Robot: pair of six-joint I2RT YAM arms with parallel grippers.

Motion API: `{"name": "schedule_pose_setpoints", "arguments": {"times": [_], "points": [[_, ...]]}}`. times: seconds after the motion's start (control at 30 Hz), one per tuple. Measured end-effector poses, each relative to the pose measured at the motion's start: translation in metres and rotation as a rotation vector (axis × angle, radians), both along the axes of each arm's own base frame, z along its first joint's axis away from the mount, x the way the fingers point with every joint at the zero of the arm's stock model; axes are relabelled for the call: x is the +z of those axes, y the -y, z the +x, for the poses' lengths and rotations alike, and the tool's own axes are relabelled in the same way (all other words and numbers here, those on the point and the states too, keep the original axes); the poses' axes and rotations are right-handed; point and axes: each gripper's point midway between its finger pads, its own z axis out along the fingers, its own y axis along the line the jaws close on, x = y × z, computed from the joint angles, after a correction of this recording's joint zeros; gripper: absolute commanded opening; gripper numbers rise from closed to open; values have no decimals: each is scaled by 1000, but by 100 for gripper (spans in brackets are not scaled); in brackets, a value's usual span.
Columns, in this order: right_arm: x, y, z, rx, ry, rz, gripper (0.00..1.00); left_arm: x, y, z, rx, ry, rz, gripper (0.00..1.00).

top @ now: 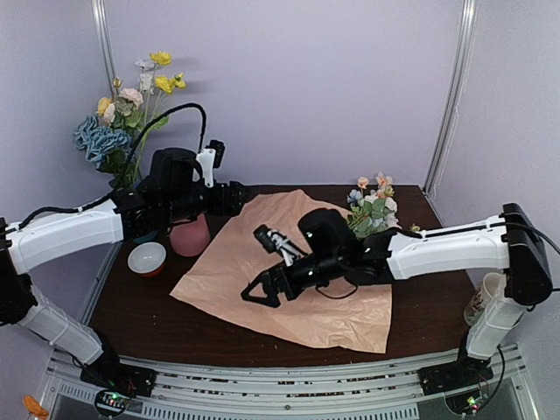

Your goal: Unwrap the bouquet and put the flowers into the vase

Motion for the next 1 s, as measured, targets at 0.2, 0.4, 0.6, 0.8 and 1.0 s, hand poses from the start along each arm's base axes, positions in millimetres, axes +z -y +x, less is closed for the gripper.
{"name": "schedule_pose_setpoints", "arguments": {"times": [0.2, 0.4, 0.6, 0.8, 1.0], "points": [[-11, 101, 94, -386, 12, -61, 86, -41, 23, 7, -67, -76, 38, 76], [-91, 163, 82, -517, -86, -278, 82, -79, 58, 18, -162, -144, 82, 73], [-137, 202, 53, -566, -158, -394, 80, -100, 105, 33, -258, -149, 115, 71], [-137, 208, 47, -591, -165, -356, 80, -124, 160, 39, -348, -129, 162, 63], [-115, 218, 48, -632, -121, -324, 80, -149, 198, 49, -388, -124, 193, 50]]}}
